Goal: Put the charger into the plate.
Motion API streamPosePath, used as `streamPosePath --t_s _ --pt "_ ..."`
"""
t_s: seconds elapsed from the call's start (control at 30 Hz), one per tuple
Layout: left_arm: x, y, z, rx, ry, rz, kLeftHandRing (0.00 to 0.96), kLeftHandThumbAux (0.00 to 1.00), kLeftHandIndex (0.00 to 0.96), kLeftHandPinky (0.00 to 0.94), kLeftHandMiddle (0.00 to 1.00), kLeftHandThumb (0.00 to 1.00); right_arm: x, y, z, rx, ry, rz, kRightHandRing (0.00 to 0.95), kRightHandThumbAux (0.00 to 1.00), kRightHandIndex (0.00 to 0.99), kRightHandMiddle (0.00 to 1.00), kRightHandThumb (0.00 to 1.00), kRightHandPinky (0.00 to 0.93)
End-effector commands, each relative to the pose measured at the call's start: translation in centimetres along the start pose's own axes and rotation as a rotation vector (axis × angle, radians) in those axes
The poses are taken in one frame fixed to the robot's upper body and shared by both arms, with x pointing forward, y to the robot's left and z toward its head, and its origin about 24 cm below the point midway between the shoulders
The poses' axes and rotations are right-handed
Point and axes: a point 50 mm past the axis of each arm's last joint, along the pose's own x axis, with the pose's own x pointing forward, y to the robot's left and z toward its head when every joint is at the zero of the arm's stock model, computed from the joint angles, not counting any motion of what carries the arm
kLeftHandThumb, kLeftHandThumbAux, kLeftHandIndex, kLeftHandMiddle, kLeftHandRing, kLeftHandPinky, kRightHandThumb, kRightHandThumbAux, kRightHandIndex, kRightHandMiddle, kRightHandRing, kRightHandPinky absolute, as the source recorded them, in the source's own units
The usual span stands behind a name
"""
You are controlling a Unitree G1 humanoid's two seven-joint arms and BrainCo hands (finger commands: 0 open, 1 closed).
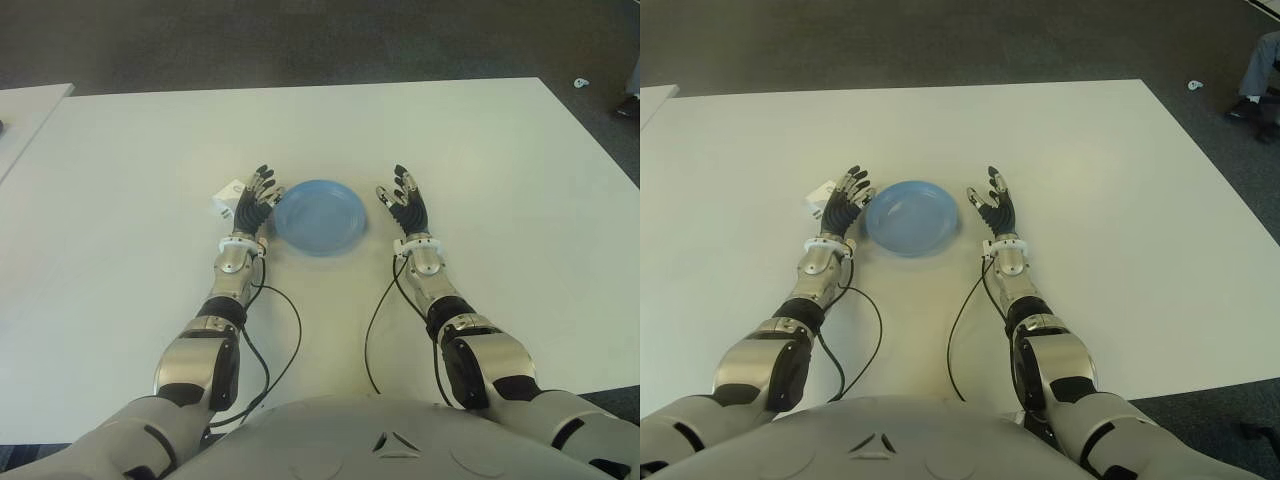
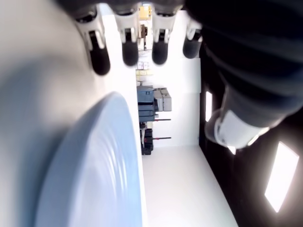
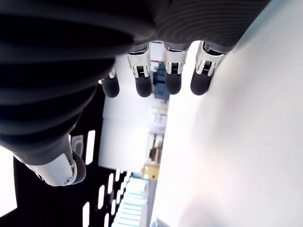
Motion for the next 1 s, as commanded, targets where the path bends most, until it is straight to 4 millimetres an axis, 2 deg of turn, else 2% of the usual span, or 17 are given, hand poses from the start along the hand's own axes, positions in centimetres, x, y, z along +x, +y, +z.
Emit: streamPosePath --t_s 0.03,0.13,0.3,0.33,0.47,0.87,1.0 --pt "-1.0 0.9 -0.1 0.036 0.120 -0.012 0.288 0.673 0.111 0.366 0.252 0.313 -5.3 0.8 -6.7 -0.001 0.345 0.024 0.036 0.623 0.038 0.043 0.099 0.063" --pt "-1.1 1.3 1.3 0.069 0.092 -0.021 0.378 0.684 0.174 0.447 0.329 0.377 -5.3 0.8 -6.7 0.001 0.345 0.022 0.034 0.628 0.037 0.042 0.103 0.061" --pt "-1.7 1.2 4.4 0.128 0.030 -0.027 0.472 0.682 0.258 0.523 0.424 0.485 -5.3 0.9 -6.6 0.008 0.342 0.019 0.033 0.631 0.037 0.042 0.108 0.061" --pt "-1.9 1.1 4.9 0.138 0.017 -0.026 0.493 0.691 0.314 0.540 0.447 0.563 -5.3 0.9 -6.6 0.008 0.341 0.018 0.033 0.631 0.038 0.042 0.109 0.060" --pt "-2.6 0.6 6.5 0.175 -0.028 -0.004 0.531 0.703 0.394 0.565 0.490 0.674 -5.4 1.0 -6.7 0.010 0.342 0.018 0.032 0.631 0.038 0.043 0.111 0.059" --pt "-3.8 -0.4 7.7 0.360 -0.146 0.117 0.559 0.702 0.422 0.565 0.532 0.709 -5.4 0.9 -6.7 0.013 0.344 0.018 0.030 0.627 0.035 0.040 0.110 0.054" --pt "-3.3 -0.7 7.7 0.554 -0.236 0.160 0.532 0.703 0.418 0.534 0.509 0.707 -5.3 0.8 -6.7 0.014 0.346 0.017 0.030 0.629 0.034 0.040 0.112 0.056"
